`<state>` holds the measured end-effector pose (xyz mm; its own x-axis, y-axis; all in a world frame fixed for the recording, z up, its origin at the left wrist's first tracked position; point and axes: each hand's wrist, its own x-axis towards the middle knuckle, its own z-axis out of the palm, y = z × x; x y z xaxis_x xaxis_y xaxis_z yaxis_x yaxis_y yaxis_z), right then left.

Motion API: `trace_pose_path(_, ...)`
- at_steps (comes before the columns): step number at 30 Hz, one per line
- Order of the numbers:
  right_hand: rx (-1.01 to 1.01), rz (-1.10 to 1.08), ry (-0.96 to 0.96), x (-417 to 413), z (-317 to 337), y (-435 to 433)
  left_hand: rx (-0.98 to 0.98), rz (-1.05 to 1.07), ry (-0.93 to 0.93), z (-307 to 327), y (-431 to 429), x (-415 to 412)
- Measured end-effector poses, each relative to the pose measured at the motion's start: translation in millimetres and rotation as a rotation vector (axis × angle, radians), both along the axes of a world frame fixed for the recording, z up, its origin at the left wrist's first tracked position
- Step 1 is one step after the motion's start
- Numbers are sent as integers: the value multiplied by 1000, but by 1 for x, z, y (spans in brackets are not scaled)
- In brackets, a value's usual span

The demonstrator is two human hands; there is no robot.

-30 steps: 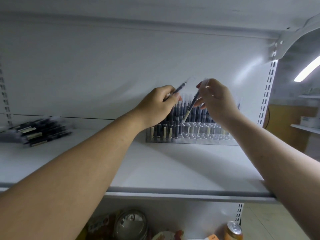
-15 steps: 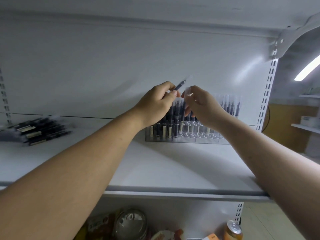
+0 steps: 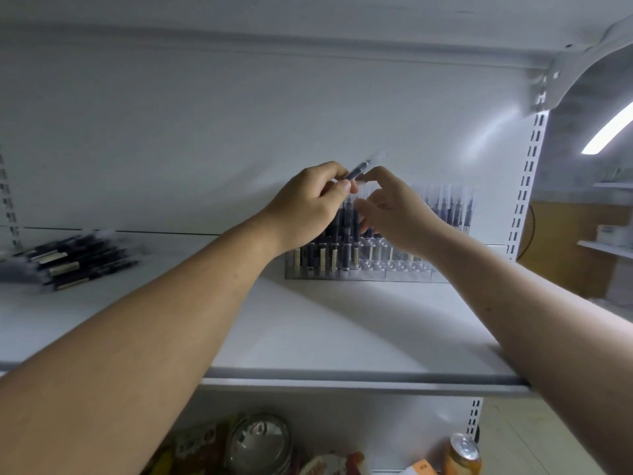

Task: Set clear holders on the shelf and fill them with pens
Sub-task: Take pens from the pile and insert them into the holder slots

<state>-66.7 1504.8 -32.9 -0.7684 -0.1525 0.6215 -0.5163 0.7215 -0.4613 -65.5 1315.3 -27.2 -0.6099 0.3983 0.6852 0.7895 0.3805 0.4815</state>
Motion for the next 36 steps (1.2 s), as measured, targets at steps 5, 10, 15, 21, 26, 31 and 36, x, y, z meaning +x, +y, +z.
trace_pose_path(5, -35, -8, 74, 1, 3, 10, -25, 18, 43, 0, -1, -1)
trace_pose_path(10, -315, 146, 184, 9, 14, 18, -31, 43, 68, 0, -1, -2)
trace_pose_path(15, -559, 353, 2, 15, 17, 18, -13, 35, 91, 0, -1, 0)
trace_pose_path(21, -672, 488, -113, 16, 19, 18, -58, 26, 147, 0, -1, 1)
trace_pose_path(26, -816, 444, -34, 17, 23, 18, -98, 117, 328, 1, -6, -2)
trace_pose_path(31, -498, 148, 213, 12, 20, 22, -109, 179, 437, 2, -10, -5)
trace_pose_path(36, -362, 99, 268, 10, 19, 21, -151, 250, 466, 4, -10, -1)
